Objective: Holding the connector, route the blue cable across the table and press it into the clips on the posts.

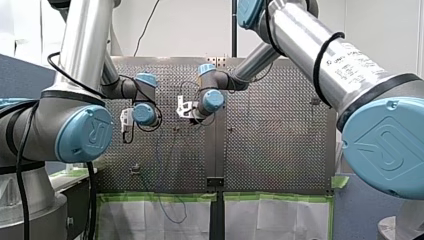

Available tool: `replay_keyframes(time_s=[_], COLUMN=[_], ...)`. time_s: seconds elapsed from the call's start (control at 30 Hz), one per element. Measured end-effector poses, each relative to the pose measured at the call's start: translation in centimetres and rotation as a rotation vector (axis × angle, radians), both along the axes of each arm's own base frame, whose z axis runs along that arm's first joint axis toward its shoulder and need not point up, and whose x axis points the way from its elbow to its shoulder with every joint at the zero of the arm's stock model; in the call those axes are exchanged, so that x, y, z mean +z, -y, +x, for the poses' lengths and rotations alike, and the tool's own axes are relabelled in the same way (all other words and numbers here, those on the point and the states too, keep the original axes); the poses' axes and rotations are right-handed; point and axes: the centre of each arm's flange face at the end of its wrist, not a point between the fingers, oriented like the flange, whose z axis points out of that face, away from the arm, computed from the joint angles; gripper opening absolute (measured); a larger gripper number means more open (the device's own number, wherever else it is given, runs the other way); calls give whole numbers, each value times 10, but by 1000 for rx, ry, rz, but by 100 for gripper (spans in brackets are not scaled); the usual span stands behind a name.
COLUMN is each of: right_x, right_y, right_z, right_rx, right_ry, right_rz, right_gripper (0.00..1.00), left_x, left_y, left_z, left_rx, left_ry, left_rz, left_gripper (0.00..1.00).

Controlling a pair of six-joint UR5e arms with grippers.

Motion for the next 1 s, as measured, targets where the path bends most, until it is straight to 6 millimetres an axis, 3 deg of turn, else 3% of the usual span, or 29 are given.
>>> replay_keyframes(time_s=[0.17,0.3,0.5,0.83,1.0], right_x=[-18,-29,-33,-30,-27], right_y=[-9,-13,-12,14,21], right_z=[-6,-11,-14,-20,-19], right_rx=[4,4,0,-35,-33], right_ry=[-28,-43,-44,28,63], right_rz=[25,42,48,20,3], right_gripper=[0,0,0,0,0], left_x=[-32,-44,-44,-32,-39], left_y=[1,2,6,8,10], left_z=[-12,-17,-14,4,12], left_rx=[-22,-37,-74,-104,-107], left_ry=[-43,-52,-23,23,9], left_rz=[4,1,-10,-39,-39], left_gripper=[0,0,0,0,0])
